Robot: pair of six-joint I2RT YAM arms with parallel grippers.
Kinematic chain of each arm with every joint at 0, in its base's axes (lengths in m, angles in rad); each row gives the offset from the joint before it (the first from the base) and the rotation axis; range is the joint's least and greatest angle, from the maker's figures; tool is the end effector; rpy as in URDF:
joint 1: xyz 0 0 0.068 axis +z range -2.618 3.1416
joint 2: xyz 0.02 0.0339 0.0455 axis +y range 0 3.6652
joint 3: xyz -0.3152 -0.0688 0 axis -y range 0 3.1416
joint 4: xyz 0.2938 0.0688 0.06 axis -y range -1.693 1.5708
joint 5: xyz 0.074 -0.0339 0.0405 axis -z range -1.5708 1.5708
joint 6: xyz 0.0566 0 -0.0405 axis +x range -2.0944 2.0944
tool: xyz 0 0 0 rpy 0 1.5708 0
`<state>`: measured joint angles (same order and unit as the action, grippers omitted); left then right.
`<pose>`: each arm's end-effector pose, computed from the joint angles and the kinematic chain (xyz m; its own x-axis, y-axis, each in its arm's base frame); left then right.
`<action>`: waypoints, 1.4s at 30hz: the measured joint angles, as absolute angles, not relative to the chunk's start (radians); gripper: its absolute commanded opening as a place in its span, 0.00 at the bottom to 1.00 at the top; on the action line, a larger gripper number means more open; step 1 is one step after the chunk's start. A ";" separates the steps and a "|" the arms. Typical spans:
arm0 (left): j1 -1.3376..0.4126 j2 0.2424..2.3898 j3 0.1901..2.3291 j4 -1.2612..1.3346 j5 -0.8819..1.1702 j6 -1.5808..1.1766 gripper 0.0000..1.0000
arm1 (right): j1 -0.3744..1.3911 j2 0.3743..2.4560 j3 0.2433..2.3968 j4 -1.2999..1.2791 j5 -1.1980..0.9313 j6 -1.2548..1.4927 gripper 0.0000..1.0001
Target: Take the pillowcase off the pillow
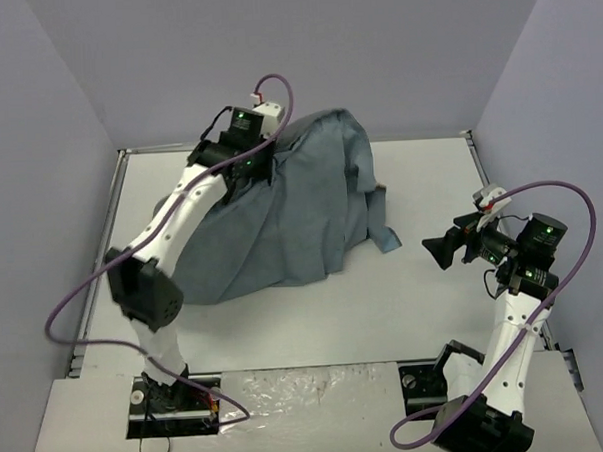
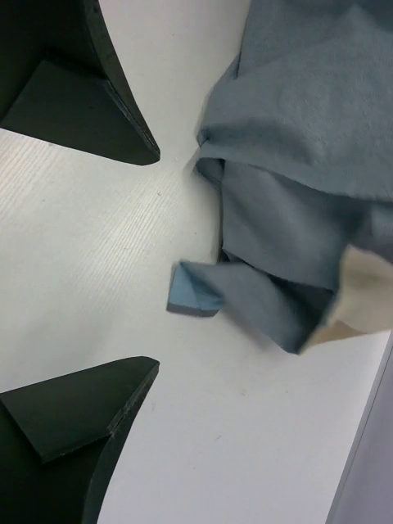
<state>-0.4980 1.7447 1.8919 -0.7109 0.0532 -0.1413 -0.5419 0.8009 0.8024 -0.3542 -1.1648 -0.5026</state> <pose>0.4086 -0.2256 0.4566 -0.5375 0.1322 -0.8329 0.4452 0.8832 -0.1472 0.1851 -0.0507 0.3670 -0.0017 -0.2211 -0.9753 -0.6113 0.7720 -0.1739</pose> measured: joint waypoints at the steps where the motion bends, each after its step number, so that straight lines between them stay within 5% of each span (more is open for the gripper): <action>1: -0.494 1.836 1.948 -0.688 0.046 -0.136 0.05 | -0.542 0.801 0.802 -0.354 -1.168 -0.503 1.00; 5: -0.475 2.122 2.197 -0.670 -0.023 -0.108 0.17 | -0.542 0.809 0.805 -0.357 -1.172 -0.503 1.00; 8: -0.462 2.252 2.348 -0.693 -0.094 -0.082 0.52 | -0.542 0.830 0.815 -0.358 -1.179 -0.501 1.00; 9: -0.461 2.276 2.378 -0.702 -0.118 -0.072 0.73 | -0.542 0.841 0.822 -0.359 -1.181 -0.500 1.00; 10: -0.461 2.292 2.397 -0.712 -0.143 -0.061 0.80 | -0.542 0.851 0.827 -0.358 -1.184 -0.500 1.00; 17: -0.458 2.256 2.410 -0.723 -0.151 -0.056 0.99 | -0.496 0.939 0.863 -0.359 -1.193 -0.501 1.00; 22: -0.489 2.046 2.196 -0.649 0.098 -0.058 0.95 | -0.318 1.030 0.931 -0.359 -1.067 -0.492 1.00; 26: -0.637 1.893 2.020 -0.612 0.102 -0.062 1.00 | -0.125 1.150 1.016 -0.324 -0.809 -0.383 1.00; 28: -0.726 1.851 1.940 -0.593 0.082 -0.089 0.92 | -0.062 1.217 1.045 -0.301 -0.696 -0.319 1.00; 33: -0.824 1.795 1.701 -0.569 0.043 -0.176 0.91 | -0.038 1.386 1.079 -0.256 -0.575 -0.205 0.97; 42: -0.707 1.782 1.463 -0.458 -0.031 -0.315 0.90 | -0.031 1.665 1.146 -0.202 -0.564 -0.123 0.91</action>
<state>-0.7071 1.7817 1.4631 -0.4580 -0.0307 -0.3153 -0.0307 1.6646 1.1461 -0.2024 -0.5640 -0.1234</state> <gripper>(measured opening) 0.914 0.909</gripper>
